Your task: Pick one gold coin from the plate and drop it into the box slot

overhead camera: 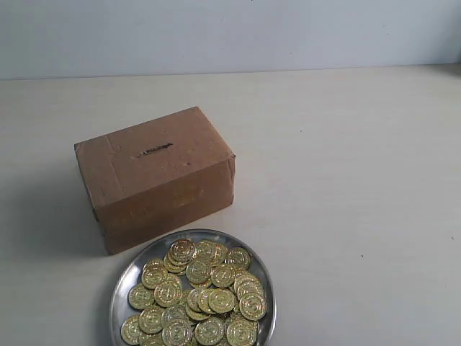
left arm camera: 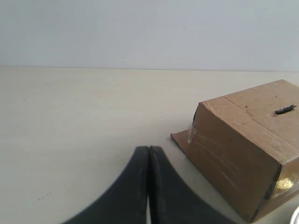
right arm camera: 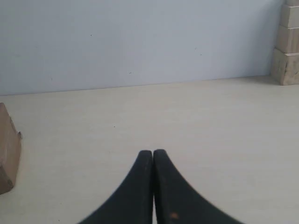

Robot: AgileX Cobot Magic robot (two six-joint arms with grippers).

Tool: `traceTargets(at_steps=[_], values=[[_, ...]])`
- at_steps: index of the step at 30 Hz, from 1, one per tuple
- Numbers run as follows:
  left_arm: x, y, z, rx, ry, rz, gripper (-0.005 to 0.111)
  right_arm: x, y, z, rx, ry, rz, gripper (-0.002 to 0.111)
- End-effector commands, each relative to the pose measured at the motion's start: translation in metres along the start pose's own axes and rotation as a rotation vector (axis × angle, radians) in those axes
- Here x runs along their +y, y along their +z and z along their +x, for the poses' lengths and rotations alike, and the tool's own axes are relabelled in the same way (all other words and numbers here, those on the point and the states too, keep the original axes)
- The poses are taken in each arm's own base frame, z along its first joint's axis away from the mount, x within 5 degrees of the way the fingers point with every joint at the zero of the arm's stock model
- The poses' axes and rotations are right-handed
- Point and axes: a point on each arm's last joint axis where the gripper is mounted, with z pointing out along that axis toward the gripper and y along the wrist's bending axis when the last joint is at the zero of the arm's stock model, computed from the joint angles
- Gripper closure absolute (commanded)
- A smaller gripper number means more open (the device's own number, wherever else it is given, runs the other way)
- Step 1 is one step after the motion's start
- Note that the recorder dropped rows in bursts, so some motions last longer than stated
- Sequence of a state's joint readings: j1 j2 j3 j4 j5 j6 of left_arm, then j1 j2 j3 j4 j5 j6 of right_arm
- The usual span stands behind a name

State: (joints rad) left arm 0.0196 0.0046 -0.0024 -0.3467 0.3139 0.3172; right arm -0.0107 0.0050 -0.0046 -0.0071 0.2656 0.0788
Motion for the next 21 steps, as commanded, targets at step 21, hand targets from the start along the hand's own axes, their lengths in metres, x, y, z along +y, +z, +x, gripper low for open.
traceTargets(at_steps=[21], values=[[0.0,-0.0001,0.0004,-0.004,0.002,0.002,0.107,0.0003,-0.0004,-0.0073,-0.095,0.002,-0.002,0.108]])
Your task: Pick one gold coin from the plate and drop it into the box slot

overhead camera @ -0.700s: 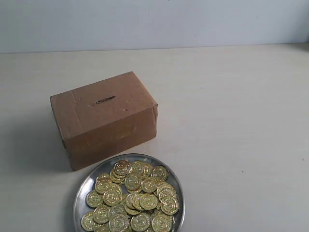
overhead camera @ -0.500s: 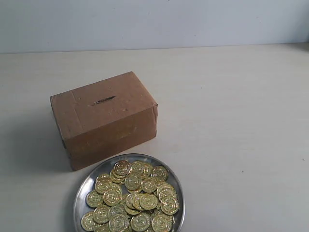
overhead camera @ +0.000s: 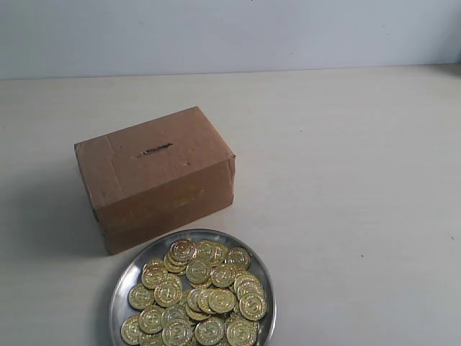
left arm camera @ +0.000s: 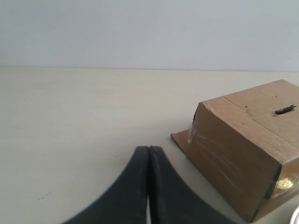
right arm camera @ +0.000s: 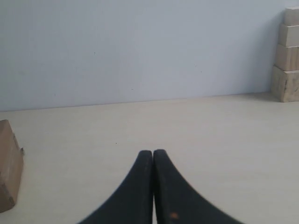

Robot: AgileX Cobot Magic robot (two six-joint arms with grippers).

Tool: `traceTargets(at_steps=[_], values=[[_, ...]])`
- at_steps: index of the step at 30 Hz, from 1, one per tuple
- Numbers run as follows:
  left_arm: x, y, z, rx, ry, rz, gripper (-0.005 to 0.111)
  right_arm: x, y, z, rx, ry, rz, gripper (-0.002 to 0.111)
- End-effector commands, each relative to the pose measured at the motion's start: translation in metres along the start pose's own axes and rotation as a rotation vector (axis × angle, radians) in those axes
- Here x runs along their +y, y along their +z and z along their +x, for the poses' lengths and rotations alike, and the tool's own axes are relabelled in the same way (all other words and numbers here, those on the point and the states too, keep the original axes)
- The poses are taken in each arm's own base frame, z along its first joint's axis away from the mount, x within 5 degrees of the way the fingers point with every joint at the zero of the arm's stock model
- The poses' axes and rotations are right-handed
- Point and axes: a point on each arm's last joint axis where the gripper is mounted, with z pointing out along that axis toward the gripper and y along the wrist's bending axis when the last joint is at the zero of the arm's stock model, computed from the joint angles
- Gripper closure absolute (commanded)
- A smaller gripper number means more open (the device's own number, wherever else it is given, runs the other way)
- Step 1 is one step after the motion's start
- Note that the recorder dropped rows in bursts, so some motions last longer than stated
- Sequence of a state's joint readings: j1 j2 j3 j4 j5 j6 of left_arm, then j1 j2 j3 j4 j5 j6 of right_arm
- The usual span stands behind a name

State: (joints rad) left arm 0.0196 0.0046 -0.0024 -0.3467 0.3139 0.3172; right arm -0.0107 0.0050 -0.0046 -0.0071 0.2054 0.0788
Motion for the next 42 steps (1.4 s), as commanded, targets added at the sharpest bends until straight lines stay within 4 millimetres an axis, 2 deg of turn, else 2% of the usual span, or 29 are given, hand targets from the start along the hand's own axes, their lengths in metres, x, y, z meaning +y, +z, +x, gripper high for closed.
traceTargets(at_steps=[1,14,19,24,30,35,38,42], values=[[0.0,0.0,0.0,-0.004,0.002,0.002,0.107,0.0,0.0,-0.004,-0.053,0.001,0.002,0.108],[0.0,0.0,0.0,-0.004,0.002,0.002,0.107,0.0,0.0,-0.005,-0.067,0.001,0.001,0.108],[0.0,0.0,0.0,-0.004,0.002,0.002,0.107,0.0,-0.001,-0.01,-0.128,0.001,-0.004,0.108],[0.0,0.0,0.0,-0.004,0.002,0.002,0.107,0.001,-0.001,-0.011,-0.135,0.189,-0.024,0.108],[0.0,0.0,0.0,-0.004,0.002,0.002,0.107,0.001,-0.002,-0.016,-0.191,0.286,-0.044,0.108],[0.0,0.0,0.0,-0.004,0.002,0.002,0.107,0.001,-0.002,-0.019,-0.217,0.664,-0.084,0.108],[0.0,0.0,0.0,-0.004,0.002,0.002,0.107,0.002,-0.002,-0.019,-0.198,0.664,-0.086,0.108],[0.0,0.0,0.0,-0.004,0.002,0.002,0.107,0.005,-0.007,-0.033,-0.195,0.592,-0.101,0.108]])
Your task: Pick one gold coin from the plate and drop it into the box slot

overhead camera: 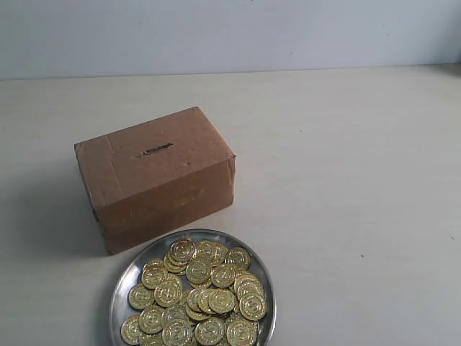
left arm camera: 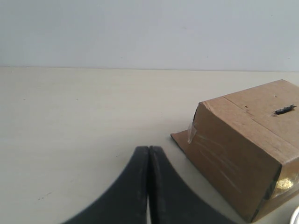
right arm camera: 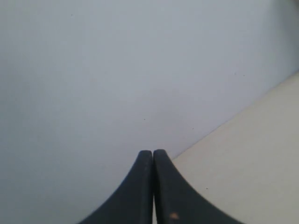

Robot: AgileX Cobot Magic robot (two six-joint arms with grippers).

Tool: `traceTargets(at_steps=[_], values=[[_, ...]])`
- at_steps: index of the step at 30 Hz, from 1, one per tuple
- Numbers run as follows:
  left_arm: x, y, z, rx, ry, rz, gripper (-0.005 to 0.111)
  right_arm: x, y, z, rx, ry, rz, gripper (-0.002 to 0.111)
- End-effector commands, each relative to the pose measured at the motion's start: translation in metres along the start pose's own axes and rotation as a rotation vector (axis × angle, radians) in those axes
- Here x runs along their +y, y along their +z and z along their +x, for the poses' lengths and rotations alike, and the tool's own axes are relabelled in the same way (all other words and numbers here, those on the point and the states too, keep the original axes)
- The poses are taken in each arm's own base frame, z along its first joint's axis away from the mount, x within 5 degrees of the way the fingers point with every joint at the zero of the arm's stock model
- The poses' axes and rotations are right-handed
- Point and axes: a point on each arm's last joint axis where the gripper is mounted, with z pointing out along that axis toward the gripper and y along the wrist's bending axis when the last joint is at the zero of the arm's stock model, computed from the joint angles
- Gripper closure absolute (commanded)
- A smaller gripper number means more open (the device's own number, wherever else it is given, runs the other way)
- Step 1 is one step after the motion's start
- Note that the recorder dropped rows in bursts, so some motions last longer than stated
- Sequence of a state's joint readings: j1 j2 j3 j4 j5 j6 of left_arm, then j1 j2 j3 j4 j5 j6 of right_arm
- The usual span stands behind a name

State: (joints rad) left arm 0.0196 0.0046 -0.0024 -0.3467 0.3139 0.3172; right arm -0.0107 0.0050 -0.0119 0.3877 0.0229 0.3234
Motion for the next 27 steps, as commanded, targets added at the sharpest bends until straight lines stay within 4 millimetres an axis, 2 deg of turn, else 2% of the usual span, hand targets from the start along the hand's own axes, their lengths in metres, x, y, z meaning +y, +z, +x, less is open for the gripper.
traceTargets(at_steps=[1,6,9,12,16,19,23,27], values=[[0.0,0.0,0.0,-0.004,0.002,0.002,0.107,0.015,-0.003,-0.014,-0.011,-0.051,-0.033,0.108],[0.0,0.0,0.0,-0.004,0.002,0.002,0.107,0.047,-0.015,-0.044,0.0,-0.099,-0.095,0.108],[0.0,0.0,0.0,-0.004,0.002,0.002,0.107,0.067,-0.025,-0.061,0.015,-0.215,-0.138,0.108],[0.0,0.0,0.0,-0.004,0.002,0.002,0.107,0.085,-0.025,-0.07,0.11,-0.363,-0.179,0.108],[0.0,0.0,0.0,-0.004,0.002,0.002,0.107,0.104,-0.01,-0.073,0.288,-0.524,-0.258,0.108],[0.0,0.0,0.0,-0.004,0.002,0.002,0.107,0.121,0.003,-0.079,0.35,-0.627,-0.36,0.108],[0.0,0.0,0.0,-0.004,0.002,0.002,0.107,0.143,0.023,-0.088,0.397,-0.651,-0.502,0.108],[0.0,0.0,0.0,-0.004,0.002,0.002,0.107,0.157,0.049,-0.093,0.532,-0.674,-0.573,0.108]])
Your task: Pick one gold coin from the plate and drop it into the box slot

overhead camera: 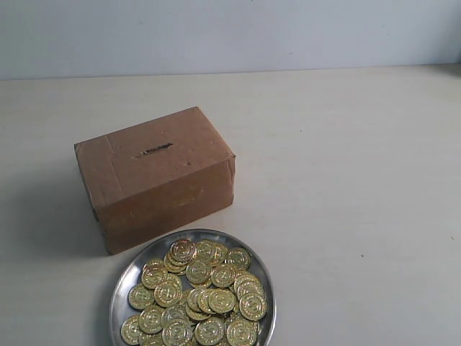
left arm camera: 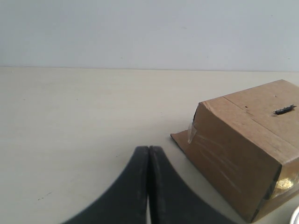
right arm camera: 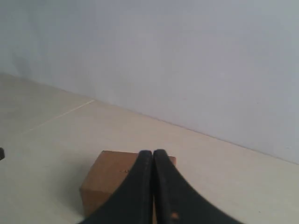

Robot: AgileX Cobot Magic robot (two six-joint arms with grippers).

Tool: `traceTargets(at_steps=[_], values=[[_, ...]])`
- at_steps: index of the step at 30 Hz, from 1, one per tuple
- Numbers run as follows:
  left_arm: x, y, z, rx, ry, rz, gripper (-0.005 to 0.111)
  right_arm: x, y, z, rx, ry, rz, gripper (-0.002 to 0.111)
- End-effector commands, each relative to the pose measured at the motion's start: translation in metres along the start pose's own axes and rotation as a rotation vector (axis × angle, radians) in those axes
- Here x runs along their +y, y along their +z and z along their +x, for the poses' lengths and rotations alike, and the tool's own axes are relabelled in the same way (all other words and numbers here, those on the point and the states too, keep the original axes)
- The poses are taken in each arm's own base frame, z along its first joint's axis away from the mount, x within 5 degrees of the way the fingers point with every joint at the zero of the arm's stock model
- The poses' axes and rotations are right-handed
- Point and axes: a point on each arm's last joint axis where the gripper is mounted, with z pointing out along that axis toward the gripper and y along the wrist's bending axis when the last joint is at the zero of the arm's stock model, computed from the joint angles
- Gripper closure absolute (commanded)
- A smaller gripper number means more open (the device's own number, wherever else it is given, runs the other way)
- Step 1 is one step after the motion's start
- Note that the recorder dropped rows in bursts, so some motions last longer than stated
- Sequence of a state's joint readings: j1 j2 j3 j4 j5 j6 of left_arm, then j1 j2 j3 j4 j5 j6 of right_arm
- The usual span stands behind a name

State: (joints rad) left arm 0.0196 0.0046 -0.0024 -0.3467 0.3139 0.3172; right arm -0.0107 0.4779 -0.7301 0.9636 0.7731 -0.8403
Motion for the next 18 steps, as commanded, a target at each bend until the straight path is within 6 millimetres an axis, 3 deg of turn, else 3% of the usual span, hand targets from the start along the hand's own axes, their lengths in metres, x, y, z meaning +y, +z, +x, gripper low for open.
traceTargets(at_steps=[1,10,18], values=[[0.0,0.0,0.0,-0.004,0.002,0.002,0.107,-0.01,0.027,-0.018,0.117,-0.011,-0.126,0.108],[0.0,0.0,0.0,-0.004,0.002,0.002,0.107,-0.049,0.089,-0.026,0.301,0.059,-0.214,0.108],[0.0,0.0,0.0,-0.004,0.002,0.002,0.107,-0.08,0.145,0.001,0.433,0.078,-0.241,0.108]])
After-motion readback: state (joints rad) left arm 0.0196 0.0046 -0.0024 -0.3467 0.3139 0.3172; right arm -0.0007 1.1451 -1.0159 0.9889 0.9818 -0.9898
